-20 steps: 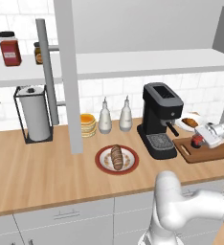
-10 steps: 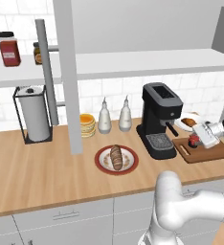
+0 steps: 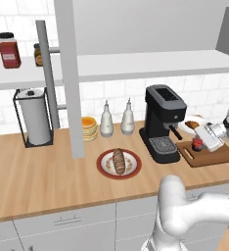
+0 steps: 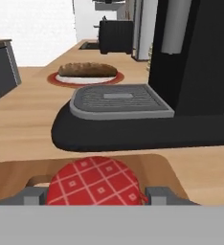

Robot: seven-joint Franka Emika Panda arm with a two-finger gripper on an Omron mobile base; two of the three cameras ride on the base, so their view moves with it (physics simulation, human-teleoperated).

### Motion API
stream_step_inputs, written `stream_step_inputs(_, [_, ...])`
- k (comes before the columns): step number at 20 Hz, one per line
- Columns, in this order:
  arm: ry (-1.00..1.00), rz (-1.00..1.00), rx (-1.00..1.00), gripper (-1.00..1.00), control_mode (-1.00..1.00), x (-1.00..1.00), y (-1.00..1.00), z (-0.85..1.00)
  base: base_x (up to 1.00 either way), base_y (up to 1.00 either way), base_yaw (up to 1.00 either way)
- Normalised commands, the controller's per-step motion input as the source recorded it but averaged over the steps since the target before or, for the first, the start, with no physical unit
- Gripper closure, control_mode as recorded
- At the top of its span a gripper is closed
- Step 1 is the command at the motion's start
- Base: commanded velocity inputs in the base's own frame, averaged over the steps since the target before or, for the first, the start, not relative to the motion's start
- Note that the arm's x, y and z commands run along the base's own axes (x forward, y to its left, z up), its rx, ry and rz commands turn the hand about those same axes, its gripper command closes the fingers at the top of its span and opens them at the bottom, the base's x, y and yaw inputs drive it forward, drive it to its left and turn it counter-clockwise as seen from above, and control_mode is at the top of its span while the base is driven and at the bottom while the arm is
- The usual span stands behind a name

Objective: From the different types of pastries on the counter, select a croissant and place it on the cutting board. Then retrieve a jar of jam from the cabinet and place it alongside the croissant on the cutting board.

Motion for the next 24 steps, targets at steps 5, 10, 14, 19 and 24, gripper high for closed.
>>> stream_step_inputs(5, [-0.04,0.02,-0.03,-1.00,-1.00,-0.01,0.00,-0.34,0.00,0.00,0.00])
stream_step_inputs(10, [0.00,0.00,0.00,-1.00,-1.00,-0.16,-0.01,0.00,0.00,0.00,0.00])
stream_step_inputs(14, [0.00,0.04,0.00,-1.00,-1.00,-0.23,-0.14,0.08,0.00,0.00,0.00])
stream_step_inputs(19, [0.00,0.06,0.00,-1.00,-1.00,-0.01,-0.38,0.19,0.00,0.00,0.00])
stream_step_inputs(24, [0.00,0.04,0.00,-1.00,-1.00,0.22,-0.31,0.26,0.00,0.00,0.00])
